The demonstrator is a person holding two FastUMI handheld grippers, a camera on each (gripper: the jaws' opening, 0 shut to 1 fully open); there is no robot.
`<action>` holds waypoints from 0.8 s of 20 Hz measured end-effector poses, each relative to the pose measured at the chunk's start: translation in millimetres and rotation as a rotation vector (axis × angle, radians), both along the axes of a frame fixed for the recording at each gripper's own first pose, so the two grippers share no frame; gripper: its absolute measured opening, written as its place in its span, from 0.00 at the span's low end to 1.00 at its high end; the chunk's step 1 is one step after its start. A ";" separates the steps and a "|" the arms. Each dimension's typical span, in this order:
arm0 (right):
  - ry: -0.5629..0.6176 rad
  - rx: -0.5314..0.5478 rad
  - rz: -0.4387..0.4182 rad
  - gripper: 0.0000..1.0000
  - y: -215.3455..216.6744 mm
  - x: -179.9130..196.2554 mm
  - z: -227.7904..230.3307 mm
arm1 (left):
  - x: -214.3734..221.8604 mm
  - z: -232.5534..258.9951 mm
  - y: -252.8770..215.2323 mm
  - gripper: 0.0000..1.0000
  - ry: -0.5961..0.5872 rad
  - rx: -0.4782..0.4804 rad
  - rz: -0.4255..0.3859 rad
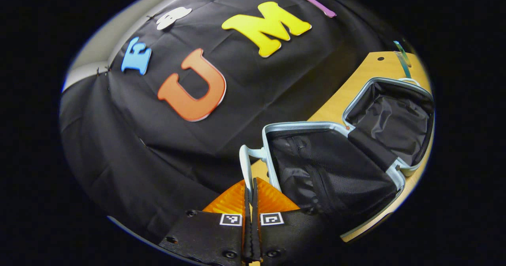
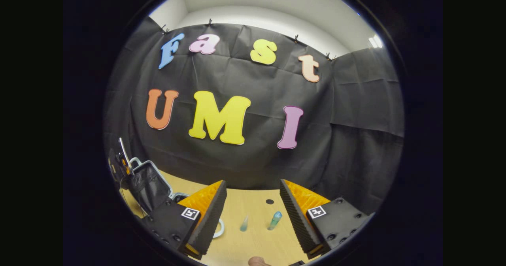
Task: First open the suitcase, pack the skin care products into it, and then close the suitcase.
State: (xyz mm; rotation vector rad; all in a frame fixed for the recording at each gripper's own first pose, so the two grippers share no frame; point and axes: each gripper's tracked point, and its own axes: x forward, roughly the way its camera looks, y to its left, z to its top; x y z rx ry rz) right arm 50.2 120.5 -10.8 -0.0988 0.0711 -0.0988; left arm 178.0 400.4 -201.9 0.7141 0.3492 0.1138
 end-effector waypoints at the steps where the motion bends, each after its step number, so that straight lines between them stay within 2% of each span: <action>1: 0.007 -0.008 -0.002 0.80 0.6 -1.1 -1.8 | -2.6 -15.7 9.9 0.03 0.016 -0.048 0.017; 4: 0.030 -0.030 -0.009 0.80 1.2 -3.7 -8.4 | -2.7 -58.9 23.8 0.03 0.071 -0.228 0.072; 5: 0.044 -0.035 -0.012 0.80 0.5 -4.6 -13.5 | -6.8 -84.7 28.8 0.03 0.102 -0.325 0.097; 6: 0.062 -0.028 -0.015 0.80 -0.3 -5.5 -17.4 | -8.0 -101.5 29.9 0.03 0.122 -0.382 0.108; 9: 0.087 -0.015 -0.018 0.80 -1.2 -5.6 -24.5 | -5.1 -120.5 29.6 0.03 0.141 -0.484 0.120; 13: 0.104 -0.029 -0.012 0.80 -2.1 -3.8 -30.0 | -4.7 -128.3 27.6 0.06 0.118 -0.569 0.133; 14: 0.105 -0.033 -0.006 0.80 -3.3 -2.4 -31.1 | -5.1 -125.6 33.0 0.16 0.102 -0.575 0.157; 15: 0.106 -0.033 -0.004 0.80 -4.9 -2.1 -31.9 | -5.3 -126.0 42.8 0.19 0.088 -0.550 0.185; 16: 0.107 -0.027 0.002 0.80 -5.4 -1.7 -35.7 | -9.4 -122.0 48.7 0.35 0.081 -0.550 0.206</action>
